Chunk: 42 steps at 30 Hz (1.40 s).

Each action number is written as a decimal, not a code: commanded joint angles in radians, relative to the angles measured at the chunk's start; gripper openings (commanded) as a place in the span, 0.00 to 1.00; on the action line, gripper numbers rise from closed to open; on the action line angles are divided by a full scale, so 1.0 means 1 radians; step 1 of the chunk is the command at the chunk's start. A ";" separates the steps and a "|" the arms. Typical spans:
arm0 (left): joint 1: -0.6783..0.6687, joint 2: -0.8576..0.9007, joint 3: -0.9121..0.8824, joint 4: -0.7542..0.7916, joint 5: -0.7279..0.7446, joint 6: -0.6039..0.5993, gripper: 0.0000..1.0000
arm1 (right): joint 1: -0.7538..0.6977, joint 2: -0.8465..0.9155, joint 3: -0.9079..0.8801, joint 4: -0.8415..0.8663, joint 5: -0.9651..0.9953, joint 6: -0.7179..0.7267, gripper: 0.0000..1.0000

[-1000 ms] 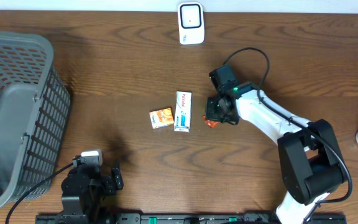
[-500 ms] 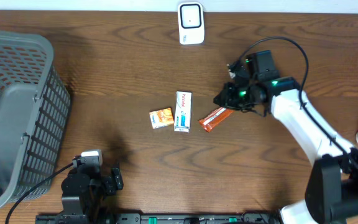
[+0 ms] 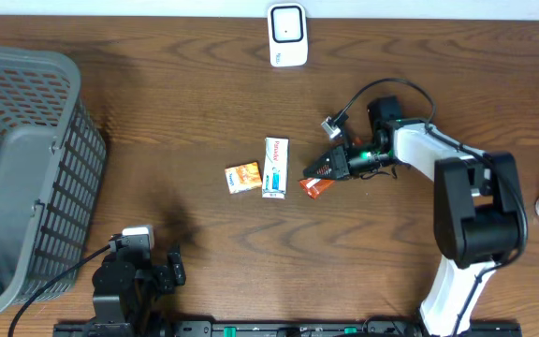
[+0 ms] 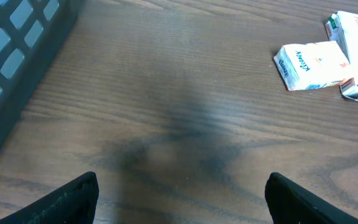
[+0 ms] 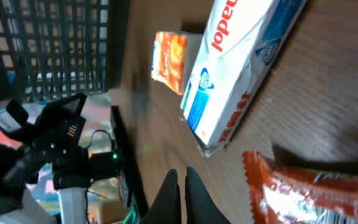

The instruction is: Scan the item barcode

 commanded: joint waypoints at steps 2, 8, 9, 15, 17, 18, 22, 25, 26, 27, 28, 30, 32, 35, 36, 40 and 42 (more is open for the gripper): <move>-0.003 -0.003 -0.003 -0.004 -0.009 -0.010 0.86 | -0.034 0.056 -0.007 0.011 -0.046 -0.068 0.01; -0.003 -0.003 -0.003 -0.004 -0.009 -0.010 0.86 | -0.045 0.076 -0.007 0.071 0.216 0.164 0.01; -0.003 -0.003 -0.003 -0.004 -0.009 -0.010 0.86 | -0.044 0.076 -0.007 0.090 0.243 0.198 0.01; -0.003 -0.003 -0.003 -0.004 -0.009 -0.010 0.86 | -0.032 0.077 -0.014 0.096 0.540 0.300 0.01; -0.003 -0.003 -0.003 -0.004 -0.009 -0.010 0.86 | -0.021 0.077 -0.029 0.110 0.647 0.325 0.01; -0.003 -0.003 -0.003 -0.004 -0.009 -0.010 0.86 | -0.017 0.077 -0.037 0.120 0.680 0.338 0.01; -0.003 -0.003 -0.003 -0.004 -0.009 -0.010 0.86 | 0.006 0.074 -0.058 0.200 0.650 0.357 0.01; -0.003 -0.003 -0.003 -0.004 -0.009 -0.009 0.86 | 0.008 0.038 -0.054 0.202 0.555 0.354 0.01; -0.003 -0.003 -0.003 -0.004 -0.009 -0.010 0.86 | 0.008 0.010 -0.054 0.195 0.543 0.354 0.01; -0.003 -0.003 -0.003 -0.004 -0.009 -0.010 0.86 | 0.008 -0.011 -0.054 0.190 0.541 0.354 0.01; -0.003 -0.003 -0.003 -0.004 -0.009 -0.010 0.86 | 0.007 -0.048 -0.054 0.178 0.542 0.354 0.01; -0.003 -0.003 -0.003 -0.004 -0.009 -0.010 0.86 | 0.000 -0.164 -0.054 0.138 0.559 0.354 0.01; -0.003 -0.003 -0.003 -0.004 -0.009 -0.010 0.86 | -0.009 -0.253 -0.054 0.093 0.631 0.385 0.01; -0.003 -0.003 -0.003 -0.004 -0.009 -0.010 0.86 | -0.036 -0.402 -0.054 -0.025 0.834 0.437 0.40; -0.003 -0.003 -0.003 -0.004 -0.009 -0.010 0.86 | -0.049 -0.435 -0.054 -0.051 0.842 0.436 0.56; -0.003 -0.003 -0.003 -0.004 -0.009 -0.010 0.86 | -0.092 -0.457 -0.060 -0.112 0.866 0.455 0.99; -0.003 -0.003 -0.003 -0.004 -0.009 -0.010 0.86 | -0.104 -0.414 -0.082 -0.103 0.868 0.472 0.99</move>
